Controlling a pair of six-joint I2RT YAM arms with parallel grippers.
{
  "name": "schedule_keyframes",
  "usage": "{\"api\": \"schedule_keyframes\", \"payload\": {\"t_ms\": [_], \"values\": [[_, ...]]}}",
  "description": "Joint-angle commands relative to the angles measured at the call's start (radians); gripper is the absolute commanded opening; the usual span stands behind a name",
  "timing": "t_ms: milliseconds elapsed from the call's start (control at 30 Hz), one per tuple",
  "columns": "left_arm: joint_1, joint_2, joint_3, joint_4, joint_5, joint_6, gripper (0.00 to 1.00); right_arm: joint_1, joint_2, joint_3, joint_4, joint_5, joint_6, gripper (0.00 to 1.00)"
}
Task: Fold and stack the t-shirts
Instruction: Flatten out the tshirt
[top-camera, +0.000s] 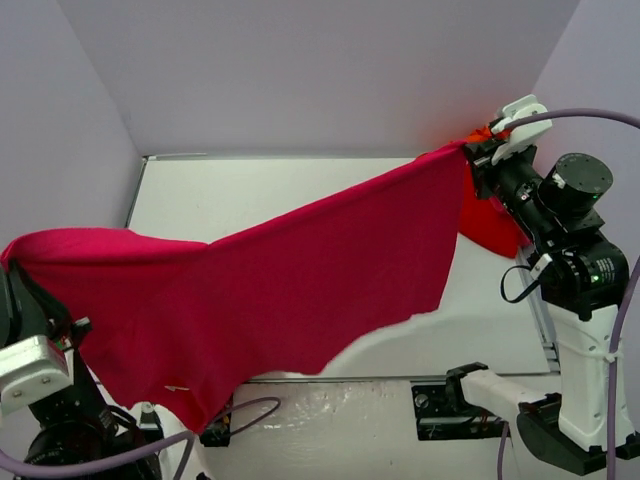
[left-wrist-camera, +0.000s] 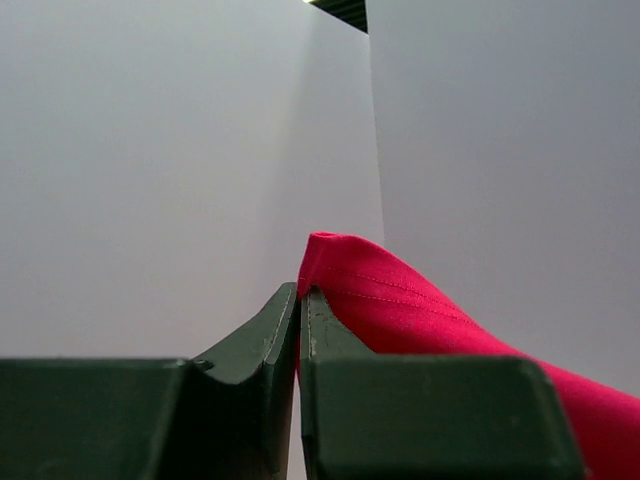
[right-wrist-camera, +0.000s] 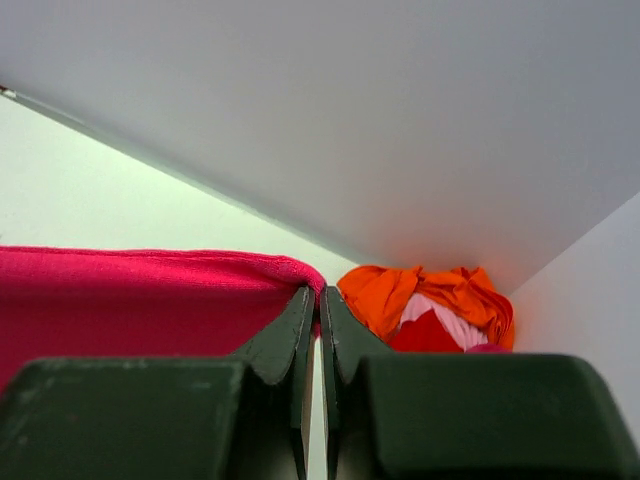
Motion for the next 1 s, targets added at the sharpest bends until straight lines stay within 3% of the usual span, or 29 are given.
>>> {"api": "schedule_keyframes", "payload": {"t_ms": [0, 100, 233, 433, 633, 833, 967], "values": [[0.001, 0.333, 0.084, -0.014, 0.097, -0.047, 0.0, -0.048, 0.057, -0.049, 0.097, 0.032, 0.035, 0.0], [0.005, 0.57, 0.192, -0.095, 0.165, -0.09, 0.0, -0.055, 0.105, -0.088, 0.128, 0.062, 0.044, 0.0], [0.005, 0.737, 0.161, 0.035, 0.296, -0.15, 0.0, -0.059, 0.225, -0.099, 0.162, 0.116, 0.047, 0.0], [-0.012, 1.023, 0.228, 0.028, 0.436, -0.161, 0.0, -0.059, 0.444, -0.088, 0.206, 0.157, 0.025, 0.0], [-0.181, 1.261, 0.243, -0.005, 0.305, -0.007, 0.0, -0.057, 0.745, 0.037, 0.255, 0.205, -0.013, 0.0], [-0.27, 1.513, 0.426, -0.082, 0.213, 0.09, 0.0, -0.057, 1.142, 0.318, 0.261, 0.271, -0.068, 0.0], [-0.317, 1.603, 0.519, -0.131, 0.178, 0.112, 0.0, -0.058, 1.287, 0.441, 0.257, 0.278, -0.077, 0.0]]}}
